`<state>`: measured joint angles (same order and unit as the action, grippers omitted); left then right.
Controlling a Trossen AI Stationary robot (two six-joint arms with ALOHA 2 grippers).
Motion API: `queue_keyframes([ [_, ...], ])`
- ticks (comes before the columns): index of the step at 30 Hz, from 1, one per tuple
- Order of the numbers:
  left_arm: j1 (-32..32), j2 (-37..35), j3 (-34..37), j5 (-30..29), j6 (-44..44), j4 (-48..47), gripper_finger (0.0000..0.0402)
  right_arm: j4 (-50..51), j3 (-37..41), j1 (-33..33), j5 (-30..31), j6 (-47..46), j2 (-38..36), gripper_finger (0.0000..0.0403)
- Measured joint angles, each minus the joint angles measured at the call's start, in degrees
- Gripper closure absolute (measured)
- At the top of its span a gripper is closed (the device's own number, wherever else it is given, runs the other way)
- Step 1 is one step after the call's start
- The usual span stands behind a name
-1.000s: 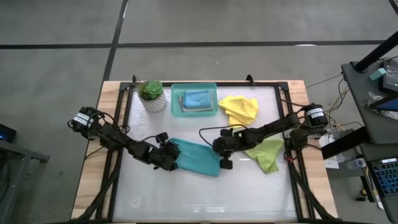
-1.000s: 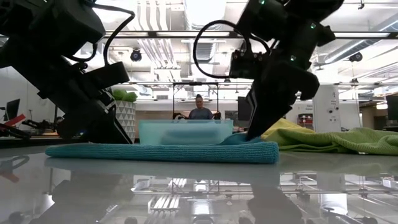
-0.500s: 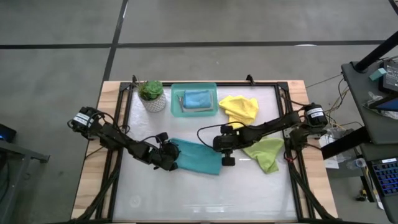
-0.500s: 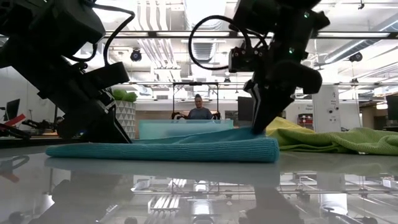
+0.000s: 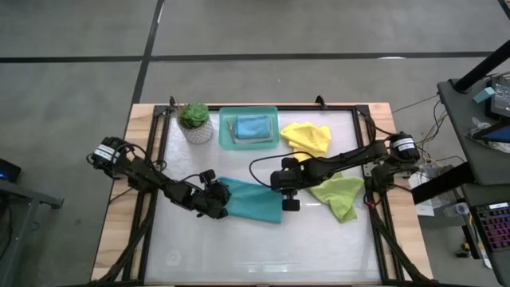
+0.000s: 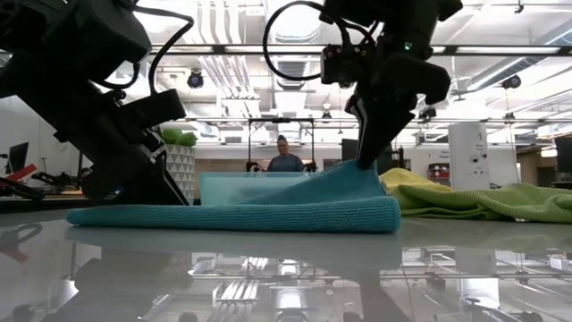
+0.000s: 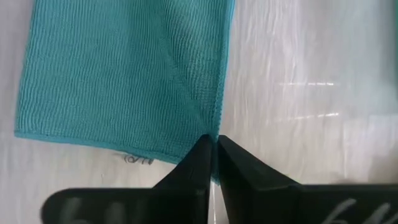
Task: Fold microfiber towels
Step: Fold the light blue microfiber cloth
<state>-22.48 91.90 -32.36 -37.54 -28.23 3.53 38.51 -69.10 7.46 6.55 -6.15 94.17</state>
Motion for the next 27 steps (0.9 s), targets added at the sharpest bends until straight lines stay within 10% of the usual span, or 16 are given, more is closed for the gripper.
queue_keyframes([
  [14, 0.0, -0.2, -0.6, 0.0, 0.1, -0.1, 0.0267, 3.7, 0.5, 0.4, 2.7, -4.9, -1.2, 0.0248],
  [27, 0.0, -4.7, -2.3, 0.0, 3.7, 0.0, 0.0267, -9.3, 4.5, 3.8, 1.8, -6.2, -2.9, 0.0316],
])
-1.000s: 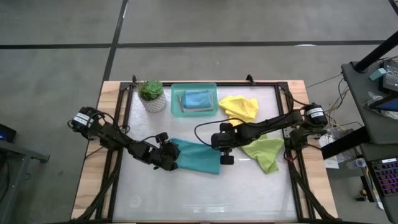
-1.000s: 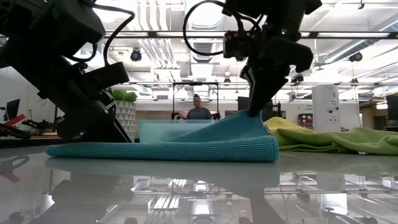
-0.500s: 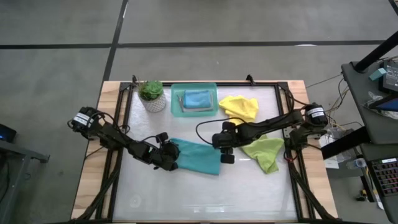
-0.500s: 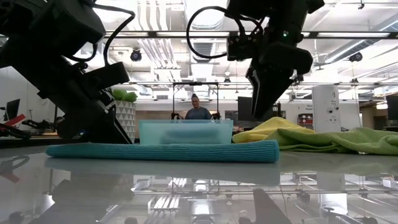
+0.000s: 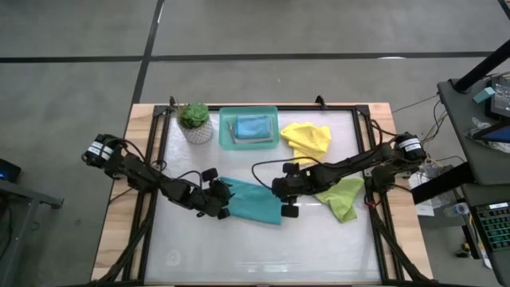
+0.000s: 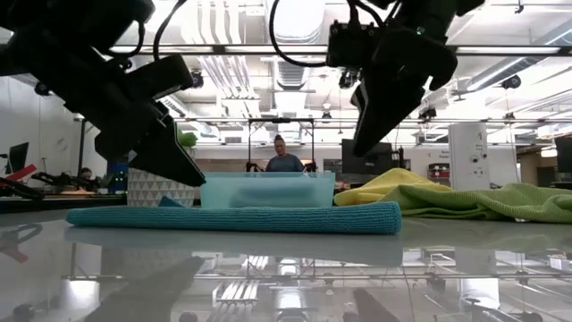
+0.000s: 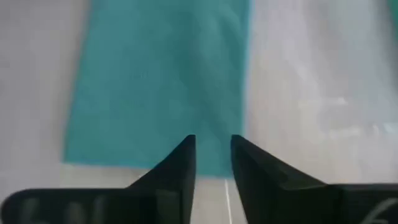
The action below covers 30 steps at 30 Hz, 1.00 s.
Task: Fold microfiber towels
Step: Fold the light blue microfiber cloth
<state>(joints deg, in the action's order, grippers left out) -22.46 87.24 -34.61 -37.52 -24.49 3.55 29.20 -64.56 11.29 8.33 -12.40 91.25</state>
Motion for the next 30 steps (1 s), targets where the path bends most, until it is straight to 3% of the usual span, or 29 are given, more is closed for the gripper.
queue_keyframes([
  [8, 0.0, 0.5, 0.7, 0.3, 0.9, -0.1, 0.0267, -18.4, 6.7, 0.5, -2.4, 0.9, 4.0, 0.038],
  [20, 0.0, 0.7, 2.4, 0.3, -0.1, -1.9, 0.0267, -21.0, 7.3, -2.8, -2.1, 4.6, 9.1, 0.0394],
  [23, 0.0, 0.7, 2.4, 0.3, -4.3, -7.6, 0.0267, -21.2, 7.2, -4.6, 0.3, 7.6, 9.6, 0.0394],
  [30, 0.0, 0.4, 2.3, -0.2, -24.0, -22.5, 0.0267, -23.6, 5.3, -10.4, 5.4, 21.9, 9.7, 0.0394],
])
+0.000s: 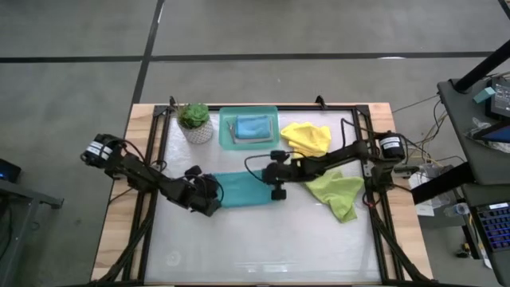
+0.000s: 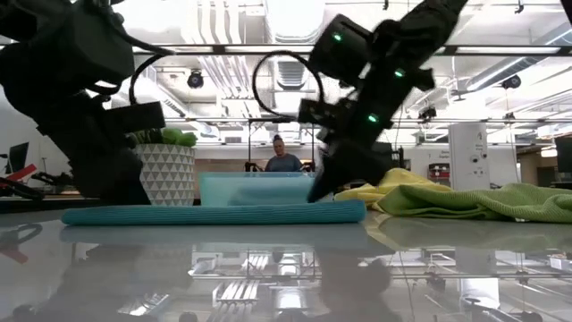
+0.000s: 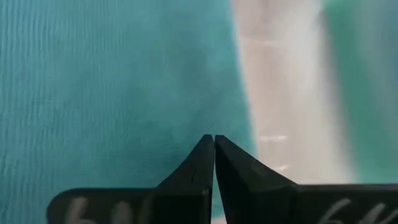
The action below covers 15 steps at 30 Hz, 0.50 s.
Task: Fold microfiber towels
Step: Fold the light blue microfiber cloth
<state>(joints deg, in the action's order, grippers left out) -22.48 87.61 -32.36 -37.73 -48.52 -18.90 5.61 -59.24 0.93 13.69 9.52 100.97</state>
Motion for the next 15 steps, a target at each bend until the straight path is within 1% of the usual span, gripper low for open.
queue_keyframes([
  [3, -0.3, -1.0, 0.0, 1.9, -2.2, -0.6, 0.0267, 1.1, -2.7, -1.5, -0.2, 1.8, -0.3, 0.0394],
  [8, -0.5, -4.3, -0.7, 5.5, -0.1, -1.7, 0.0267, 8.8, -6.8, -1.8, -0.3, 1.5, -1.0, 0.0394],
  [10, -0.5, -6.2, -1.2, 5.4, 1.4, -1.6, 0.0267, 12.2, -8.6, -1.8, -0.6, -1.9, -1.1, 0.0394],
  [12, -0.5, -7.6, -1.5, 5.0, 2.6, -1.1, 0.0267, 16.1, -10.0, -1.7, -1.4, -8.4, -1.1, 0.0394],
  [15, -0.5, -9.7, -1.5, 5.2, 4.2, -1.1, 0.0267, 20.6, -11.6, -2.3, -6.5, -20.4, -1.1, 0.0391],
])
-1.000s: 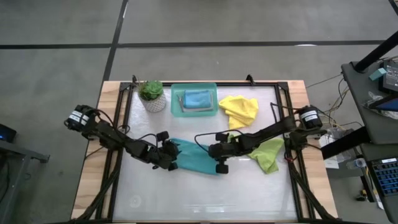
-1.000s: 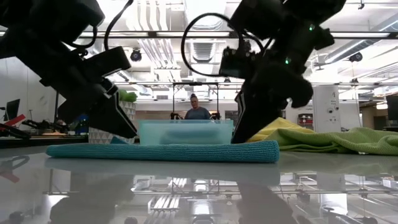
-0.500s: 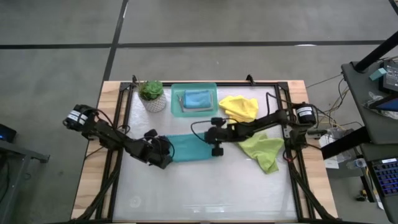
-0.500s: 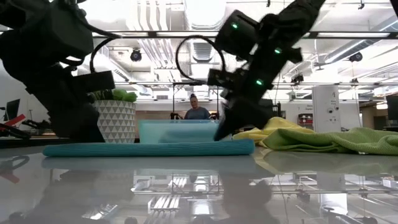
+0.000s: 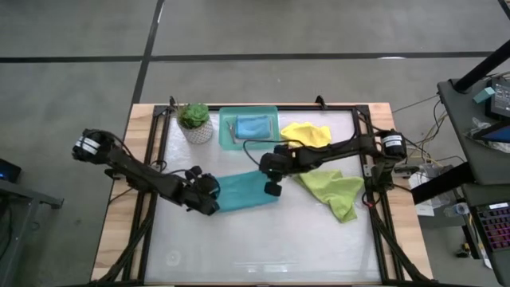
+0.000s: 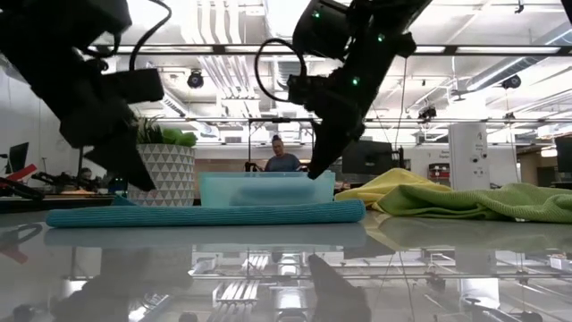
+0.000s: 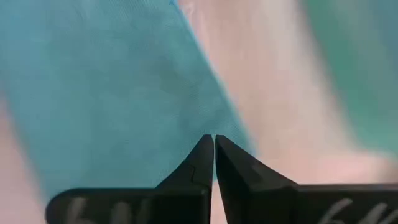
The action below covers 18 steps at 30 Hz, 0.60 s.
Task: Fold microfiber towels
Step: Fold the light blue microfiber cloth
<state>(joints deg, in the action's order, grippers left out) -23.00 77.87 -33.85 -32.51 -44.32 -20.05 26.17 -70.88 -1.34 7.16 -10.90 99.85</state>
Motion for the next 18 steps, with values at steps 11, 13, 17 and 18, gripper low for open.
queue_keyframes([
  [11, -0.4, 3.2, 0.7, 0.4, 3.0, 8.5, 0.0267, 6.9, 1.7, -2.4, -10.2, -17.0, -0.1, 0.0258],
  [13, -0.5, 4.7, 0.7, 0.8, 3.1, 9.4, 0.0267, 5.9, 2.5, -2.6, -10.2, -18.4, -0.1, 0.0228],
  [17, -0.5, 7.8, 0.8, 1.0, 2.9, 9.5, 0.0267, 3.2, 4.6, -2.4, -10.5, -19.4, -0.1, 0.0178],
  [18, -0.5, 8.4, 0.8, 1.0, 2.9, 9.7, 0.0267, 2.2, 5.2, -2.4, -10.8, -20.0, 0.0, 0.0169],
])
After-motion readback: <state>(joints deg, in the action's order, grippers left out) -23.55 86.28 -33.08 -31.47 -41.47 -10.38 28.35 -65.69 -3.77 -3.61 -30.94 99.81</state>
